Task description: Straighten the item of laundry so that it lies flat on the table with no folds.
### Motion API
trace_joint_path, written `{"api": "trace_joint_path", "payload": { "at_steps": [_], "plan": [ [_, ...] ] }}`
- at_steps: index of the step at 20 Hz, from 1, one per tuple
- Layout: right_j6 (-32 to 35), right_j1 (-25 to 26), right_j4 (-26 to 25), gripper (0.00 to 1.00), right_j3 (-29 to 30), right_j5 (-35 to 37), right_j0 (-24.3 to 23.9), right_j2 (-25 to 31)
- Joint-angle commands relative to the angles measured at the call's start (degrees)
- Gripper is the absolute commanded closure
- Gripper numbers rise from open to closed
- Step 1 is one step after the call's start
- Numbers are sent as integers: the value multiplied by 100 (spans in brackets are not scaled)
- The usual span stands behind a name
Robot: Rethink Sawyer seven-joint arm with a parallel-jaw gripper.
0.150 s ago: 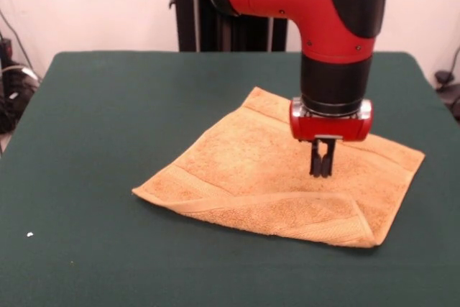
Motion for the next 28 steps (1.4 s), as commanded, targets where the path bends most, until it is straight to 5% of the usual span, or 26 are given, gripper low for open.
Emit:
{"api": "trace_joint_path", "payload": {
  "at_steps": [1, 28],
  "plan": [
    [1743, 140, 410, 0, 493, -226, 136, 382],
    [1537, 955, 688, 0, -12, -994, 22, 967]
  ]
}}
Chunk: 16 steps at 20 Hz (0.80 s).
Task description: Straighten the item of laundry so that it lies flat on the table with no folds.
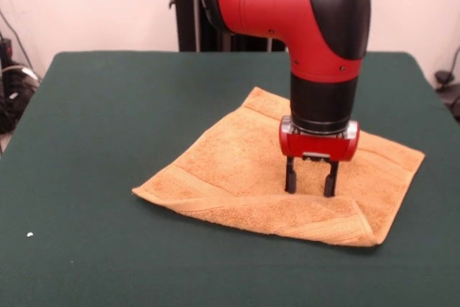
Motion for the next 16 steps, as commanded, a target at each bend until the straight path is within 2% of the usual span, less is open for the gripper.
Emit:
{"api": "trace_joint_path", "payload": {
  "at_steps": [1, 12, 16],
  "plan": [
    [1529, 679, 402, 0, -85, -313, 42, 872],
    [1500, 1105, 351, 0, -387, -813, -77, 1166],
    [1497, 1087, 362, 0, -413, -770, -41, 1132]
  ]
}}
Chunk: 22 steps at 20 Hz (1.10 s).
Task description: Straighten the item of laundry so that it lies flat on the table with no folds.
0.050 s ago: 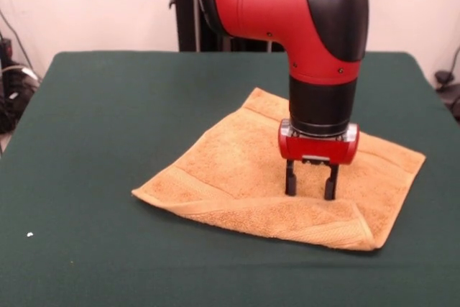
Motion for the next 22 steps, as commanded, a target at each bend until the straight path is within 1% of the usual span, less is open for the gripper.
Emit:
{"api": "trace_joint_path", "payload": {
  "at_steps": [1, 6, 10, 16, 22],
  "plan": [
    [1498, 1043, 377, 0, -381, -653, 79, 992],
    [1620, 637, 530, 0, -262, -33, 376, 548],
    [1671, 444, 618, 0, -349, 427, 618, 179],
    [1556, 377, 673, 0, -434, 703, 646, 99],
    [1460, 412, 670, 0, -669, 1005, 645, 38]
  ]
}}
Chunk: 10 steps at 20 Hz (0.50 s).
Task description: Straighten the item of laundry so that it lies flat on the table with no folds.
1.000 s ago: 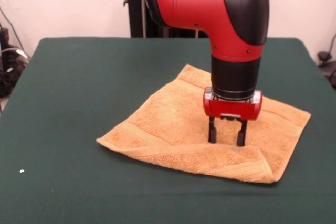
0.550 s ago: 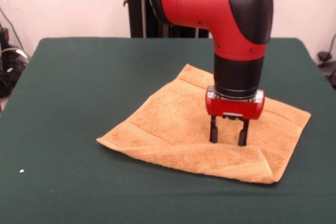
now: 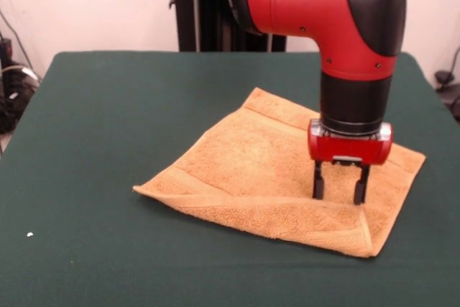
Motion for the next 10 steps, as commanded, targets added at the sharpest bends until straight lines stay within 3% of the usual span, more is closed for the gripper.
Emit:
{"api": "trace_joint_path", "payload": {
  "at_steps": [1, 10],
  "plan": [
    [1467, 414, 368, 0, -456, 967, 194, 179],
    [1351, 706, 224, 0, -1100, 1306, 158, 52]
  ]
}}
